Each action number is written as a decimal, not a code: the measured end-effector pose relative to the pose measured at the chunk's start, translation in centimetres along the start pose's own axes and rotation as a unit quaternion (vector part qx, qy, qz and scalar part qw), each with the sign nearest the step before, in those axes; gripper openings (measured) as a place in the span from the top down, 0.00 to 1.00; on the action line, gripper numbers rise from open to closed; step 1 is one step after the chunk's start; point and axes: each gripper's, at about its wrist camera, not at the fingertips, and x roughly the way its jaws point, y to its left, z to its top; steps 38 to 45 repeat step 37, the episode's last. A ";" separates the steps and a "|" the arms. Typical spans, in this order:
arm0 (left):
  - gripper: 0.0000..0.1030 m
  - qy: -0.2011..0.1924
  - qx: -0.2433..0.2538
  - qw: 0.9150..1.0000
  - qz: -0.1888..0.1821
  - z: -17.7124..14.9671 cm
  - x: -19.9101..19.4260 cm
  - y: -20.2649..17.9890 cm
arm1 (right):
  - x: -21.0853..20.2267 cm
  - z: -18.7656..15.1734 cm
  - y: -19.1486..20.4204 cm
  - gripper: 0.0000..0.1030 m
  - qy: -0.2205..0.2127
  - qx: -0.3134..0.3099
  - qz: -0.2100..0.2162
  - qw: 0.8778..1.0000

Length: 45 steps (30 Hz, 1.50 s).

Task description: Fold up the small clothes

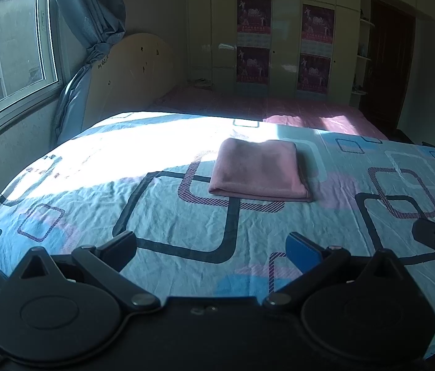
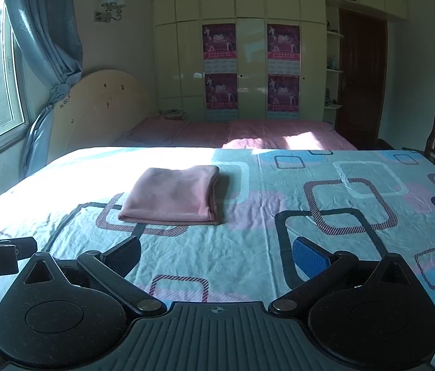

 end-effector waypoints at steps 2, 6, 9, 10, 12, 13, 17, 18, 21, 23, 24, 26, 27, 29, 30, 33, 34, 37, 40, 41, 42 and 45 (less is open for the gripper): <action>0.00 0.001 0.000 1.000 0.000 0.0 0.1 0.0 | 0.0 0.0 0.0 0.00 0.000 0.000 0.000 1.000; 0.00 0.003 0.000 1.000 -0.001 0.0 0.2 0.2 | 0.1 0.0 0.1 0.00 0.001 0.001 0.002 1.000; 0.00 0.004 0.000 1.000 -0.001 0.0 0.3 0.4 | 0.1 -0.1 0.2 0.00 0.000 -0.001 0.003 1.000; 0.00 0.004 0.000 1.000 -0.001 0.0 0.3 0.4 | 0.1 -0.1 0.2 0.00 0.000 -0.001 0.003 1.000; 0.00 0.004 -0.002 1.000 -0.001 0.1 0.4 0.5 | 0.2 -0.1 0.2 0.00 0.001 -0.001 0.004 1.000; 0.00 0.004 -0.002 1.000 0.000 0.1 0.4 0.6 | 0.2 -0.1 0.3 0.00 0.000 -0.002 0.005 1.000; 0.00 0.006 -0.004 1.000 -0.001 0.2 0.5 0.6 | 0.3 0.0 0.4 0.00 0.001 -0.005 0.006 1.000; 0.00 0.006 -0.003 1.000 -0.001 0.2 0.6 0.6 | 0.4 0.0 0.4 0.00 0.002 -0.005 0.006 1.000; 0.00 0.007 -0.003 1.000 0.000 0.2 0.6 0.6 | 0.5 0.0 0.4 0.00 0.003 -0.005 0.007 1.000; 0.00 0.008 -0.003 1.000 -0.001 0.3 0.8 0.5 | 0.7 0.1 0.3 0.00 0.004 -0.006 0.008 1.000; 0.00 0.009 -0.003 1.000 -0.001 0.3 0.9 0.4 | 0.7 0.1 0.3 0.00 0.004 -0.005 0.008 1.000; 0.00 0.009 -0.002 1.000 -0.003 0.4 1.1 0.3 | 0.8 0.1 0.3 0.00 0.004 -0.006 0.008 1.000; 0.00 0.010 -0.001 1.000 -0.004 0.5 1.3 0.3 | 0.8 0.1 0.3 0.00 0.004 -0.006 0.008 1.000; 0.00 0.009 0.004 1.000 -0.009 0.5 1.6 0.0 | 1.1 0.1 0.2 0.00 0.007 -0.004 0.008 1.000; 0.00 0.006 0.007 1.000 -0.013 0.5 1.8 -0.1 | 1.3 0.1 0.1 0.00 0.008 -0.005 0.008 1.000; 0.04 0.001 0.003 1.000 -0.021 0.6 2.6 -0.3 | 2.0 0.1 -0.2 0.00 0.012 -0.004 0.007 1.000; 0.04 0.007 0.002 1.000 -0.022 0.8 3.1 -0.5 | 2.3 0.1 -0.3 0.00 0.014 -0.003 0.006 1.000; 0.00 0.019 -0.002 1.000 -0.022 1.1 5.0 -0.7 | 3.5 -0.1 -1.1 0.00 0.023 0.001 -0.003 1.000; 0.00 0.019 -0.002 1.000 -0.022 1.1 5.0 -0.7 | 3.5 -0.1 -1.1 0.00 0.023 0.001 -0.003 1.000; 0.00 0.019 -0.002 1.000 -0.022 1.1 5.0 -0.7 | 3.5 -0.1 -1.1 0.00 0.023 0.001 -0.003 1.000; 0.00 0.019 -0.002 1.000 -0.022 1.1 5.0 -0.7 | 3.5 -0.1 -1.1 0.00 0.023 0.001 -0.003 1.000; 0.00 0.019 -0.002 1.000 -0.022 1.1 5.0 -0.7 | 3.5 -0.1 -1.1 0.00 0.023 0.001 -0.003 1.000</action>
